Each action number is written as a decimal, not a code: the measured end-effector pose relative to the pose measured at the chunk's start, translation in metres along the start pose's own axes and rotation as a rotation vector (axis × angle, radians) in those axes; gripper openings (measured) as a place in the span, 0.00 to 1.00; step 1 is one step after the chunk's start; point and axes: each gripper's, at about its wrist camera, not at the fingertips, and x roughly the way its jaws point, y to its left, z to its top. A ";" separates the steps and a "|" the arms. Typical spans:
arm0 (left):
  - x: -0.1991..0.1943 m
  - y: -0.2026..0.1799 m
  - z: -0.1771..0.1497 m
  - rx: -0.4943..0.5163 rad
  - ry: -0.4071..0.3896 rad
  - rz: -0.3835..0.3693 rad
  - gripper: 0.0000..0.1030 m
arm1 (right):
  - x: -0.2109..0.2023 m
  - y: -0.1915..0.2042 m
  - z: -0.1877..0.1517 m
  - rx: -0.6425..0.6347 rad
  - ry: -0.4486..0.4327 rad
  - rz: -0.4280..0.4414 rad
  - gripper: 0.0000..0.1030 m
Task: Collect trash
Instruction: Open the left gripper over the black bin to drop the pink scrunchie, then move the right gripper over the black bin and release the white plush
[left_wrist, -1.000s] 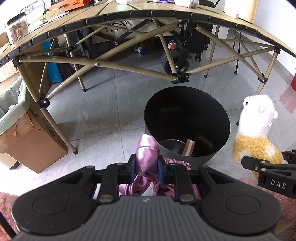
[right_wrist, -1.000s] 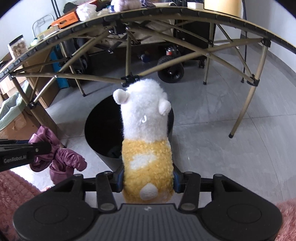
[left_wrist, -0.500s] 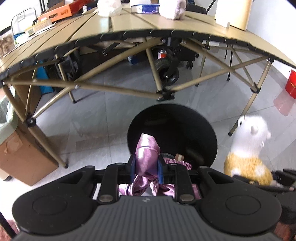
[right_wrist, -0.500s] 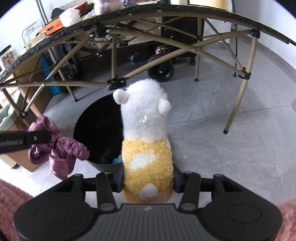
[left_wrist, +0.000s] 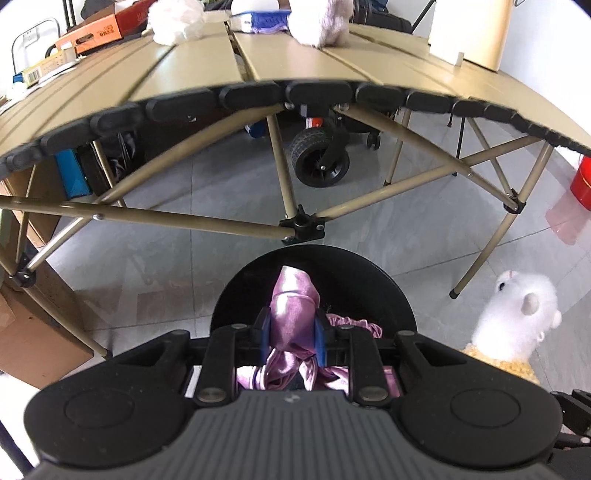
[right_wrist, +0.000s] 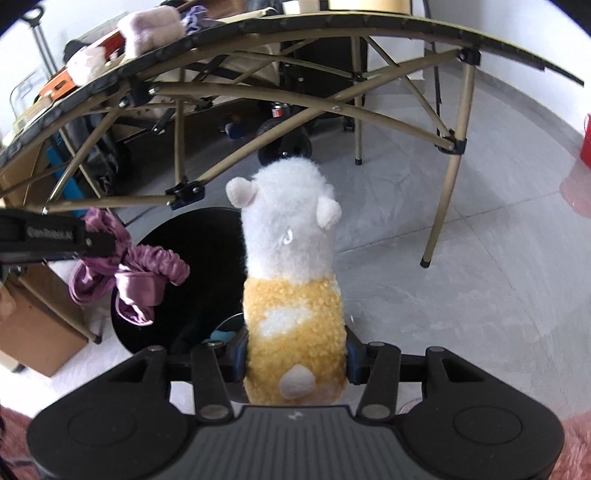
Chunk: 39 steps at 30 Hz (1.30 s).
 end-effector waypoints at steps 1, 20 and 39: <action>0.004 -0.002 0.001 0.000 0.006 0.002 0.23 | 0.001 -0.002 0.002 0.011 0.001 -0.002 0.46; 0.026 -0.006 0.004 -0.017 0.111 0.048 1.00 | 0.006 -0.003 0.010 0.003 -0.016 -0.041 0.46; 0.021 -0.001 0.004 -0.031 0.148 0.043 1.00 | 0.009 -0.002 0.009 -0.009 -0.015 -0.045 0.46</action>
